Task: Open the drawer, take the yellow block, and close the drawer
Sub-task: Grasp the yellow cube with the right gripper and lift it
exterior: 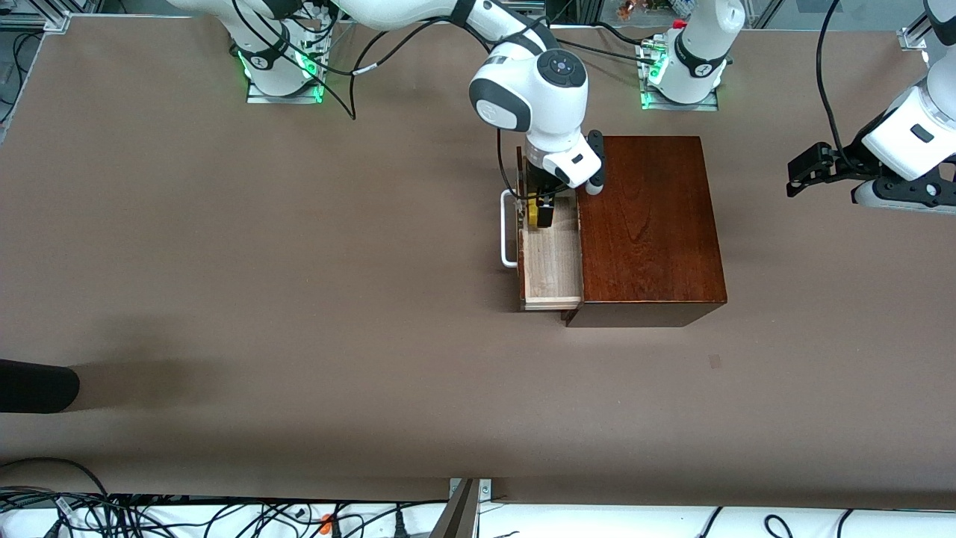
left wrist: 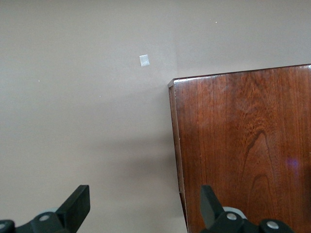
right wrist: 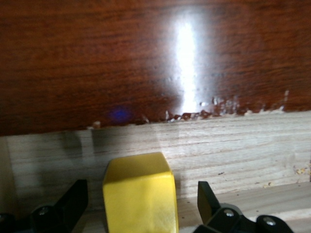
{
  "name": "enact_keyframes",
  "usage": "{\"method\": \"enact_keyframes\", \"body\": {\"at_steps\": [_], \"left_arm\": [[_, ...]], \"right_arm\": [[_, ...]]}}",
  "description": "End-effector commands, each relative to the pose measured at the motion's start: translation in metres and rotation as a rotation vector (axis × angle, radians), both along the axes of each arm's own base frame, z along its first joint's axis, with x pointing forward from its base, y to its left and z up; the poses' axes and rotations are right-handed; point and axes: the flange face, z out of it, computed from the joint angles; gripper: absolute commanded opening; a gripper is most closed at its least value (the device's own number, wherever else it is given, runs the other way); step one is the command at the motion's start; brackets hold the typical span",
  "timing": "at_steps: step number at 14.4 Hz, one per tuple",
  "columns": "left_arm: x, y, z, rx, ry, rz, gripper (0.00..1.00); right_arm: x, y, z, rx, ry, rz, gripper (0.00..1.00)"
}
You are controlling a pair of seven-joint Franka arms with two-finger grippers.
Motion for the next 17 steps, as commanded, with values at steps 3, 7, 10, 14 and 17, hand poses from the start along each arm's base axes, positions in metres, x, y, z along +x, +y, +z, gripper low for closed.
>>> {"method": "enact_keyframes", "body": {"at_steps": [3,7,10,14,17], "left_arm": [[-0.003,0.001,0.002,-0.008,0.007,-0.021,1.00],[-0.004,0.001,0.002,-0.008,0.016,-0.026,1.00],[-0.004,0.001,0.003,-0.006,0.016,-0.027,1.00],[-0.004,0.000,0.004,-0.008,0.014,-0.029,1.00],[-0.004,0.000,0.004,-0.008,0.014,-0.029,1.00]], "right_arm": [[0.004,0.003,0.004,0.000,-0.021,-0.002,0.95],[0.007,0.001,0.008,0.002,-0.025,-0.005,0.27],[0.011,-0.002,0.010,0.004,-0.025,-0.011,0.00],[0.010,-0.004,0.023,-0.007,-0.023,-0.022,0.00],[0.011,-0.003,0.082,0.030,-0.033,-0.127,0.00]]}}
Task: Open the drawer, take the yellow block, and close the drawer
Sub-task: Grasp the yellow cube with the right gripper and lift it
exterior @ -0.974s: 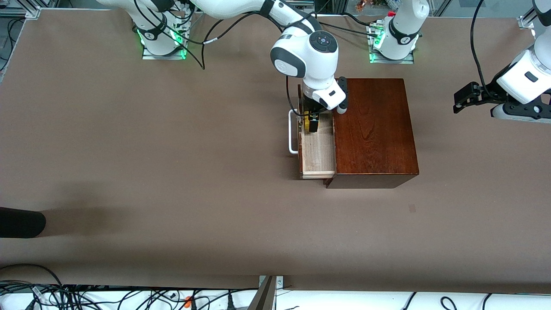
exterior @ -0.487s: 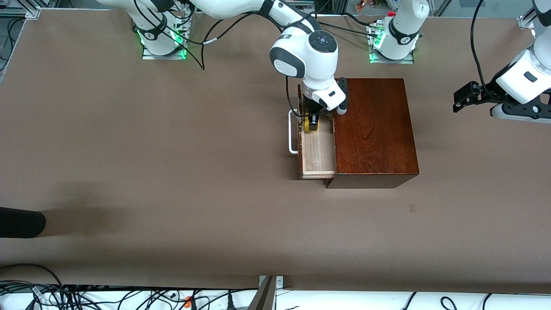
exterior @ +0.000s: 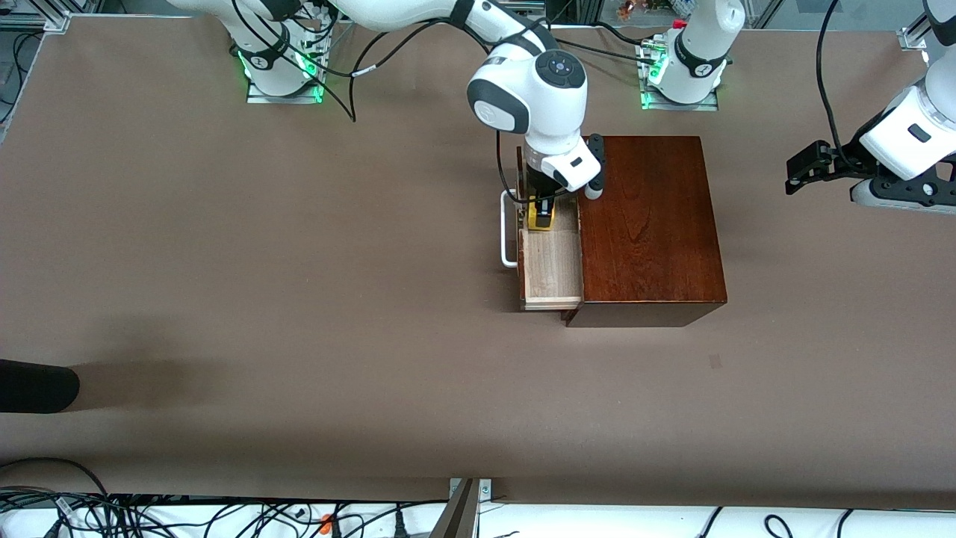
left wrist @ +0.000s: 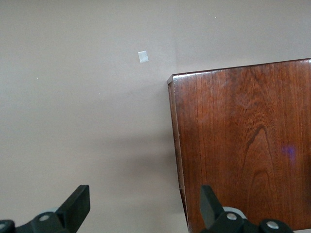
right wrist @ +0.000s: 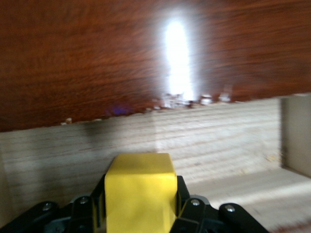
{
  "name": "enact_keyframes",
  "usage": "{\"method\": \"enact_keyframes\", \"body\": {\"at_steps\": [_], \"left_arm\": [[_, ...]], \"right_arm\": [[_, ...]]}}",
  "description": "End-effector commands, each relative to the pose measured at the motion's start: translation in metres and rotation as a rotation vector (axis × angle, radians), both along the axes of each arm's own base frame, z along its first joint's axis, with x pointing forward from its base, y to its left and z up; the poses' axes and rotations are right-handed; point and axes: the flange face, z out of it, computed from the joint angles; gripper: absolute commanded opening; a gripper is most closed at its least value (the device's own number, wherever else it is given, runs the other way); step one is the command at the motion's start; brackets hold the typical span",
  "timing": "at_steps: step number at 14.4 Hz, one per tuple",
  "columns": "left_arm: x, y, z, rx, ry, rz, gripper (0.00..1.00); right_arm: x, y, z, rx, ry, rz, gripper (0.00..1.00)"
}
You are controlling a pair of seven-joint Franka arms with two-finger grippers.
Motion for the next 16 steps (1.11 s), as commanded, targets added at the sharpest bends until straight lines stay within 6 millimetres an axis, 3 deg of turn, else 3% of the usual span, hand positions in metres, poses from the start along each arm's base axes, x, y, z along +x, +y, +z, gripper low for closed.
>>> {"method": "enact_keyframes", "body": {"at_steps": [1,4,6,8,11,13,14,16], "left_arm": [[-0.003,0.000,0.005,-0.008,0.001,-0.021,1.00],[-0.003,-0.006,0.006,-0.008,-0.001,-0.029,1.00],[-0.009,-0.017,0.004,-0.010,0.042,-0.049,1.00],[-0.012,-0.045,0.005,-0.013,0.078,-0.099,1.00],[-0.024,-0.099,-0.001,-0.023,0.121,-0.226,1.00],[-0.030,-0.133,-0.008,-0.079,0.148,-0.305,1.00],[-0.034,-0.156,-0.015,-0.096,0.161,-0.380,1.00],[-0.040,-0.204,-0.033,-0.129,0.187,-0.562,1.00]], "right_arm": [[-0.002,-0.003,0.067,0.023,-0.014,-0.088,0.00],[0.005,-0.027,0.146,0.088,-0.030,-0.179,0.00],[0.032,-0.067,0.186,0.139,0.025,-0.296,0.00],[0.068,-0.115,0.214,0.160,0.028,-0.413,0.00],[0.131,-0.190,0.223,0.167,0.013,-0.550,0.00],[0.162,-0.245,0.235,0.161,0.007,-0.638,0.00],[0.177,-0.269,0.234,0.151,0.011,-0.675,0.00],[0.210,-0.335,0.232,0.150,0.034,-0.771,0.00]]}}
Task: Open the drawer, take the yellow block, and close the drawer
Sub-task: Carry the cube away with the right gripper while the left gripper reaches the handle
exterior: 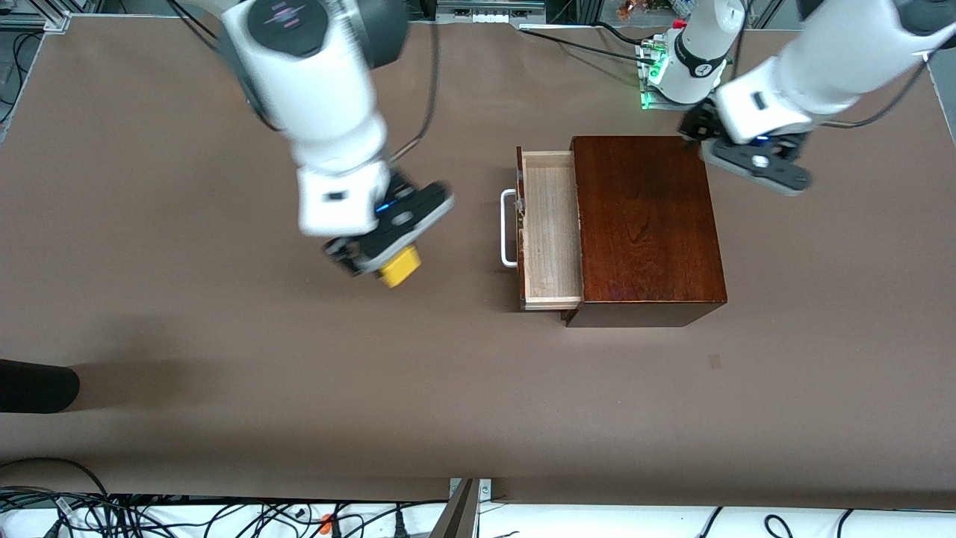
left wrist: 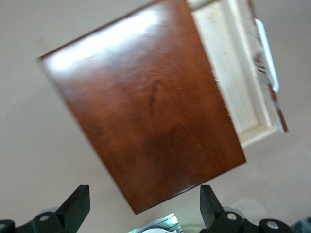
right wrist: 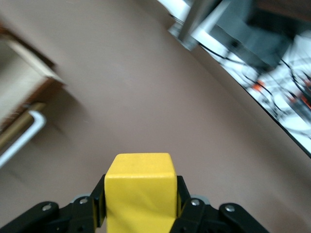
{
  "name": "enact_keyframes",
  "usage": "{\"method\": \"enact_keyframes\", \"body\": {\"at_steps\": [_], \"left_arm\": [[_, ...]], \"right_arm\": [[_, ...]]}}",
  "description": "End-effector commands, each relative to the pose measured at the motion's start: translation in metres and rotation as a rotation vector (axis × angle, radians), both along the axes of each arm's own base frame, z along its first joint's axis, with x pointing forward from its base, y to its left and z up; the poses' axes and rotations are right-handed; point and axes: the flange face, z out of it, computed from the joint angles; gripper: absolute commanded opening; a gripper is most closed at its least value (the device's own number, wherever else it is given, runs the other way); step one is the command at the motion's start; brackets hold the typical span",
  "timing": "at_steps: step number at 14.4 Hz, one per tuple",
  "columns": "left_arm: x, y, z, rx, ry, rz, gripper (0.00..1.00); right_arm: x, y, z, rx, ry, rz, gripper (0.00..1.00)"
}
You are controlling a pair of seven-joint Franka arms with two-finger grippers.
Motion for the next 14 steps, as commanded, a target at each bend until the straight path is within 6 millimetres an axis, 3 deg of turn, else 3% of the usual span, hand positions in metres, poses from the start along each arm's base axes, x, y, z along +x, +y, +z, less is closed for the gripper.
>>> {"method": "enact_keyframes", "body": {"at_steps": [1,3,5,8,10,14], "left_arm": [[0.004,-0.055,-0.023,-0.072,0.030,-0.199,1.00],[-0.002,-0.102,-0.037,-0.110,-0.008,-0.301,1.00],[-0.004,-0.149,-0.057,-0.170,-0.074,-0.450,1.00],[-0.003,-0.201,-0.094,-0.256,-0.155,-0.670,1.00],[-0.012,-0.239,-0.125,-0.283,-0.195,-0.798,1.00],[-0.020,-0.282,-0.187,-0.248,-0.268,-1.023,1.00]], "right_arm": [[0.021,-0.073,0.007,0.028,0.051,-0.110,0.00],[0.036,-0.121,-0.021,-0.002,0.106,-0.193,0.00],[0.046,-0.182,-0.054,0.011,0.189,-0.296,0.00],[0.045,-0.242,-0.116,-0.041,0.253,-0.373,0.00],[0.033,-0.272,-0.164,-0.036,0.275,-0.431,0.00],[0.014,-0.308,-0.246,-0.024,0.247,-0.521,0.00]]}}
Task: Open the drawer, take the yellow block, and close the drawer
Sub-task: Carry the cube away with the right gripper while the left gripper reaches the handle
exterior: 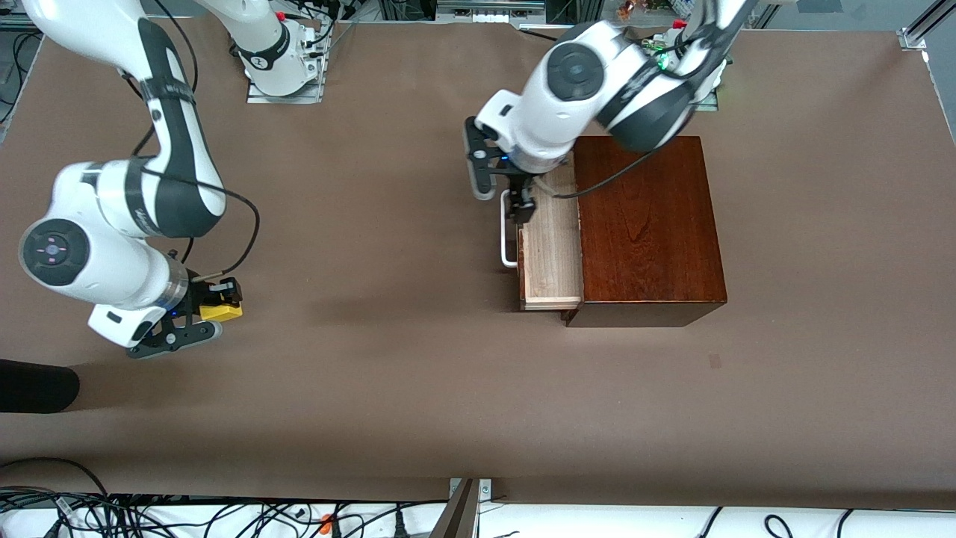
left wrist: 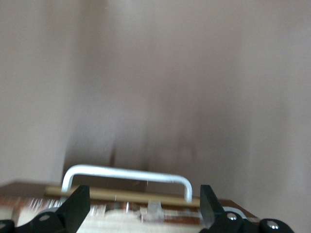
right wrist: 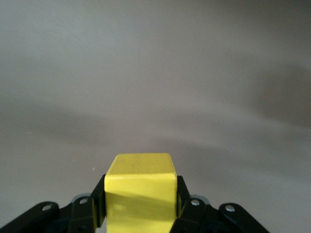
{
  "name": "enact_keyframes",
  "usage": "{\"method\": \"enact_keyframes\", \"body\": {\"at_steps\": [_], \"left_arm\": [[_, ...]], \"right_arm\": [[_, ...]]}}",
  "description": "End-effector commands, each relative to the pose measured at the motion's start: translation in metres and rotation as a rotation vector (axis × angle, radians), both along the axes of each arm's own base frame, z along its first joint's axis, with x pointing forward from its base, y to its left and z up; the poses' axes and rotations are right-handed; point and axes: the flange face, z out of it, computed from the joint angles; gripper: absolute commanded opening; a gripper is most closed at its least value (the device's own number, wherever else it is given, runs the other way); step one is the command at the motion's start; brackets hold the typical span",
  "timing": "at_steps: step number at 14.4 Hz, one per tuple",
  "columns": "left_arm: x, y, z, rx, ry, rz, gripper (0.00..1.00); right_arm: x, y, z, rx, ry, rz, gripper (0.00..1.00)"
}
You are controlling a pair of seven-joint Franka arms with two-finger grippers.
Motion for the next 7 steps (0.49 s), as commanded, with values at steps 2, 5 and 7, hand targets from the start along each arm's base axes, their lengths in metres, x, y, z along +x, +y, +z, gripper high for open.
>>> {"method": "enact_keyframes", "body": {"at_steps": [2,5,7], "left_arm": [[-0.004,-0.032,-0.048,0.027,-0.080,-0.164,1.00],[-0.006,-0.032,-0.080,0.057,-0.070,-0.189,1.00],[-0.011,-0.028,-0.092,0.073,-0.053,-0.201,1.00]], "right_arm": [[-0.036,-0.036,-0.058,0.037,-0.027,-0.099,0.00],[-0.043,-0.049,-0.100,0.067,-0.013,-0.175,0.00],[-0.041,-0.044,-0.117,0.094,-0.013,-0.239,0.00]]}}
